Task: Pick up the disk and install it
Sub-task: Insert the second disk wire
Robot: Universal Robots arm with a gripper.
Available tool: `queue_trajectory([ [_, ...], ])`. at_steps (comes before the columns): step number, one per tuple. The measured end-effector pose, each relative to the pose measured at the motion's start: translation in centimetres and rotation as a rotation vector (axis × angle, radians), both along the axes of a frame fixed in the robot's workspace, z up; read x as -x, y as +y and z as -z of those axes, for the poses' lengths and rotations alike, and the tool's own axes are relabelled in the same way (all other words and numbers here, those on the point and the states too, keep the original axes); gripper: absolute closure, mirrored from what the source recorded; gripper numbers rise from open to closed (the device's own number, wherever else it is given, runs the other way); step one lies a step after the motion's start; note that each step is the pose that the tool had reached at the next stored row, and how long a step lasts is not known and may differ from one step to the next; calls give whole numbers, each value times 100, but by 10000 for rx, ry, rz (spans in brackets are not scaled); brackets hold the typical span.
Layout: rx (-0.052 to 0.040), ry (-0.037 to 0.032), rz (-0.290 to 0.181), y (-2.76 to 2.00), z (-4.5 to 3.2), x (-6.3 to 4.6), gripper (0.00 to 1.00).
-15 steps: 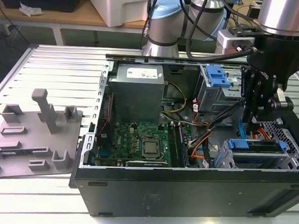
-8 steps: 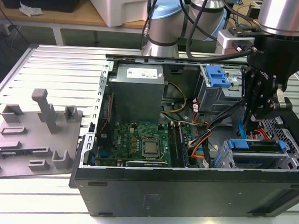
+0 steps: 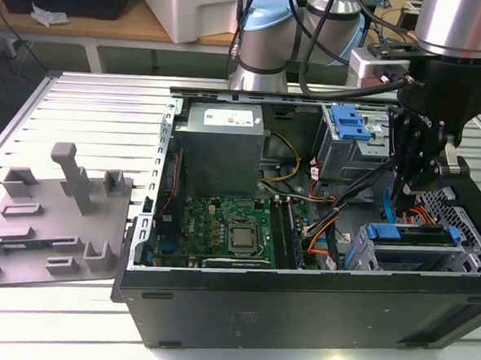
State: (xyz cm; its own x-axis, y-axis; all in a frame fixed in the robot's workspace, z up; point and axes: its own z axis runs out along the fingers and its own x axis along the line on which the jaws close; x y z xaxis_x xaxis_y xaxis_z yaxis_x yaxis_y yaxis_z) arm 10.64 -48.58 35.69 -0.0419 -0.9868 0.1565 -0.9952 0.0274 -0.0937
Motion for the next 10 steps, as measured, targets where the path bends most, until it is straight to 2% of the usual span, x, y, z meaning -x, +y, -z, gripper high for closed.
queue_trajectory([
  [6,-5,-1,-1,-8,1,-9,84],
  [10,-2,7,1,-21,-2,-59,84],
])
